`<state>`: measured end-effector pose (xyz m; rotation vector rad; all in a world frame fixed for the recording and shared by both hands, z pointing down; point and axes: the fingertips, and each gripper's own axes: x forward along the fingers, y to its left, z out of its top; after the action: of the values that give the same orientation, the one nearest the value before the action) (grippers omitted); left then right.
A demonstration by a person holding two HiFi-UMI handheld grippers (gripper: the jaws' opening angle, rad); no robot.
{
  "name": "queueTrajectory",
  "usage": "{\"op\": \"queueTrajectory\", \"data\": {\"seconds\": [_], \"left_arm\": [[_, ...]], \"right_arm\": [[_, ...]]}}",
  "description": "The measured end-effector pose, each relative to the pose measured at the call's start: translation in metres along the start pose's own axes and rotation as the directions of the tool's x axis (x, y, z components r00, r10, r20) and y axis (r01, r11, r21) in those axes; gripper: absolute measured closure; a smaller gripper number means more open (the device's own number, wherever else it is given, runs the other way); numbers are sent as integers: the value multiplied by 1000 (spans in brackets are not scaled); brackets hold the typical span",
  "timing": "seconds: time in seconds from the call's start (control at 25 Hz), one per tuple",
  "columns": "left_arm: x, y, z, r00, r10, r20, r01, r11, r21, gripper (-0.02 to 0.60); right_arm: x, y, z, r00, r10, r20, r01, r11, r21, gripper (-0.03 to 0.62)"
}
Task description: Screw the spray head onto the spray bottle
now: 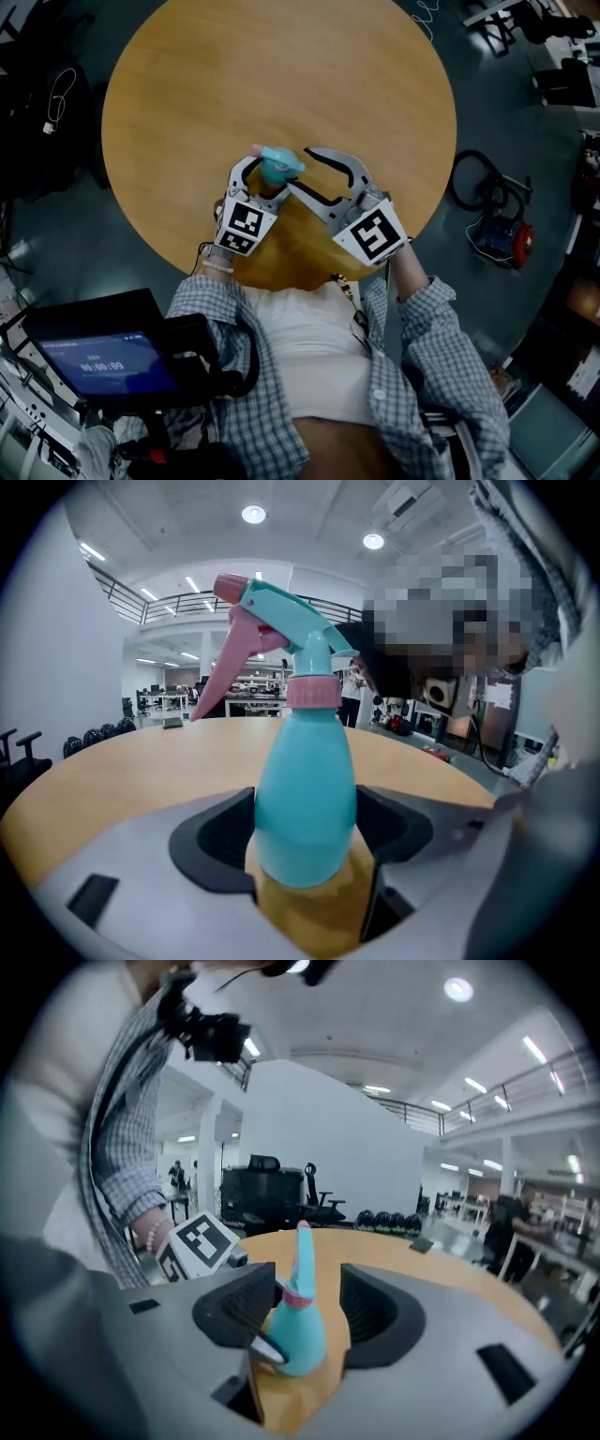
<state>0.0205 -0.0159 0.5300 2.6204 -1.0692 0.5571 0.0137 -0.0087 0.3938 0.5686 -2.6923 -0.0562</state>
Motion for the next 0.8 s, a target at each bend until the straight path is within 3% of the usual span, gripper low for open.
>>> {"op": "queueTrajectory", "data": {"seconds": [0.08, 0.28, 0.48, 0.56, 0.68, 0.8], "left_arm": [[0, 0, 0, 1000, -1, 0, 1, 1000, 1, 235], [-2, 1, -1, 1000, -1, -4, 1, 1000, 1, 235], [-3, 0, -4, 1000, -2, -4, 2, 1000, 2, 235], [-5, 1, -1, 1000, 3, -4, -3, 1000, -1, 235], [-7, 2, 2, 1000, 10, -7, -10, 1000, -2, 235], [-6, -1, -2, 1000, 14, -5, -14, 1000, -5, 235]], "right_arm": [[-7, -4, -21, 997, 66, -27, -63, 991, 117, 399], [9, 2, -47, 967, 247, -65, -238, 964, 121, 399], [29, 7, -45, 941, 339, -25, -331, 930, 159, 401], [34, 10, -41, 941, 338, -12, -333, 931, 149, 455], [33, 13, -38, 958, 287, 12, -286, 949, 134, 470], [31, 13, -37, 991, 136, 15, -137, 981, 138, 470]]}}
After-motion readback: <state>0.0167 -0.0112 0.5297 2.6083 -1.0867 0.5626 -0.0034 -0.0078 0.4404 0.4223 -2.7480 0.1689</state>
